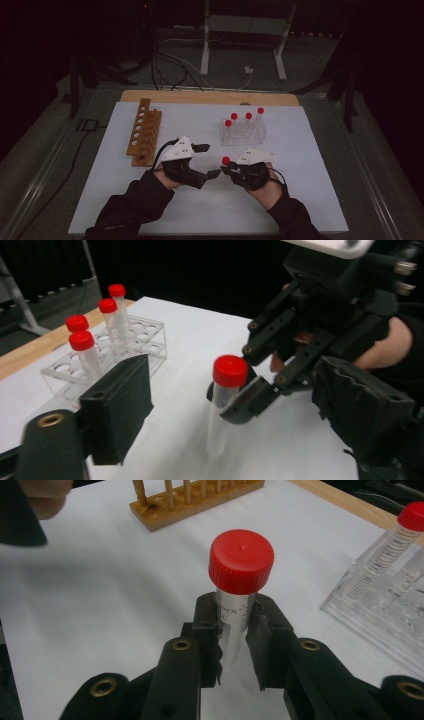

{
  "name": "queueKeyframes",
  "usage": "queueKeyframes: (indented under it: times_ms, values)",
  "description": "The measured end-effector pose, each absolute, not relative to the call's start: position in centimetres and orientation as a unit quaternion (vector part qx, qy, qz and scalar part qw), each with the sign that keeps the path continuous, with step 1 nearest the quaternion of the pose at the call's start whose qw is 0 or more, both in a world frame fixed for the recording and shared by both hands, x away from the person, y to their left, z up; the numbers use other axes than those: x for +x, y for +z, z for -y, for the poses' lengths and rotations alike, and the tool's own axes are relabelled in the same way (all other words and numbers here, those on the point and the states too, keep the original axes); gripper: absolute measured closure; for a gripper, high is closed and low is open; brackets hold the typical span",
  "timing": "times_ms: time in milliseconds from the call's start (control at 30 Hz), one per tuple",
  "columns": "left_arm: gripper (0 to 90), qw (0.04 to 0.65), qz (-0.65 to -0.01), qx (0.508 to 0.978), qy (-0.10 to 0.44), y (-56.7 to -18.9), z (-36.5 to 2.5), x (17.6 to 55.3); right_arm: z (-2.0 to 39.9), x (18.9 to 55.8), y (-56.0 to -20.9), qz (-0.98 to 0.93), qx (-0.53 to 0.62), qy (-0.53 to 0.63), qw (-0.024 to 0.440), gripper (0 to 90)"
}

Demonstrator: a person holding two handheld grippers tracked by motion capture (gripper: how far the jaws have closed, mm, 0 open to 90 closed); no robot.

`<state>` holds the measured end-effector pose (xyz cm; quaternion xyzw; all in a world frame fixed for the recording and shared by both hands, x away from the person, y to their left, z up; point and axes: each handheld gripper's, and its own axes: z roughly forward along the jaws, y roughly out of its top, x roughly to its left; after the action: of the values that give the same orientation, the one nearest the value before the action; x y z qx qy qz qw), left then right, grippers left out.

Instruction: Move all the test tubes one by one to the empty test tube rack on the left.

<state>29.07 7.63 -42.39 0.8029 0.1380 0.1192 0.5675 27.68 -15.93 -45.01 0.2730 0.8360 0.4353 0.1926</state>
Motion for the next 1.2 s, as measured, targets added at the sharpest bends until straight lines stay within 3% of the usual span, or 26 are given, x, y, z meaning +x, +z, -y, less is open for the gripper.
queueKeyframes:
  times_ms: [400, 767, 1200]
  values:
    - [46.2, 0.556, -0.128, 0.811, 0.13, -42.8, -5.4, 29.6, 15.8, 27.5, -45.0, -0.837, 0.271, 0.437, 0.188, 74.5]
    - [62.0, 0.54, -0.123, 0.822, 0.137, -43.3, -4.6, 29.9, 15.8, 27.4, -44.9, -0.836, 0.27, 0.438, 0.188, 74.5]
    - [71.6, 0.534, -0.115, 0.828, 0.125, -43.3, -4.6, 30.2, 15.9, 27.4, -44.8, -0.835, 0.273, 0.439, 0.188, 74.5]
